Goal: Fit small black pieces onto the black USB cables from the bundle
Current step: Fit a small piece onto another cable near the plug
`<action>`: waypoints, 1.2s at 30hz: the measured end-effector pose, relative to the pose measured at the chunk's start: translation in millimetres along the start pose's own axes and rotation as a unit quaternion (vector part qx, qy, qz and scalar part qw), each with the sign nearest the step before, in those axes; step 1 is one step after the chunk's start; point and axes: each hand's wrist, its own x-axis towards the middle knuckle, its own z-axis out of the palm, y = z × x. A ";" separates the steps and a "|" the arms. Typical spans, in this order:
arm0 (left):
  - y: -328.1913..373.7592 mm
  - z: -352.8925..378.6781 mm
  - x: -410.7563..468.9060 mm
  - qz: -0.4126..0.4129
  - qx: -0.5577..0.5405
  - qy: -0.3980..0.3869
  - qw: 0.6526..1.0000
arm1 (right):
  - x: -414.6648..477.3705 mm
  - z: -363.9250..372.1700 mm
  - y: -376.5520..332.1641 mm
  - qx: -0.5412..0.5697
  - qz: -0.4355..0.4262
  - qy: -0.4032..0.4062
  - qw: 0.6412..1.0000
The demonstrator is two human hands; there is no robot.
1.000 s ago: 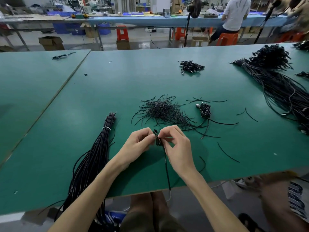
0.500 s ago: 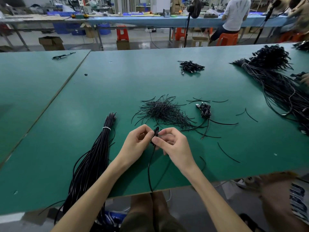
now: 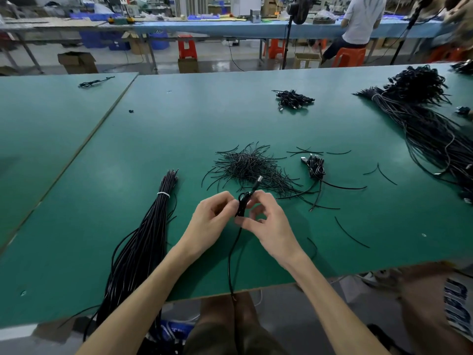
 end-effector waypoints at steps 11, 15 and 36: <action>2.3 1.7 0.8 -0.075 -0.132 -0.078 0.985 | -3.2 -2.2 0.5 -0.006 -0.034 0.081 0.996; 5.9 -0.8 0.0 -0.046 -0.143 -0.019 0.988 | -4.3 -1.2 -1.0 0.053 0.020 0.064 0.996; 6.5 -1.2 -0.5 0.008 -0.050 -0.013 0.999 | -4.4 -4.0 -10.4 0.159 0.062 -0.045 0.984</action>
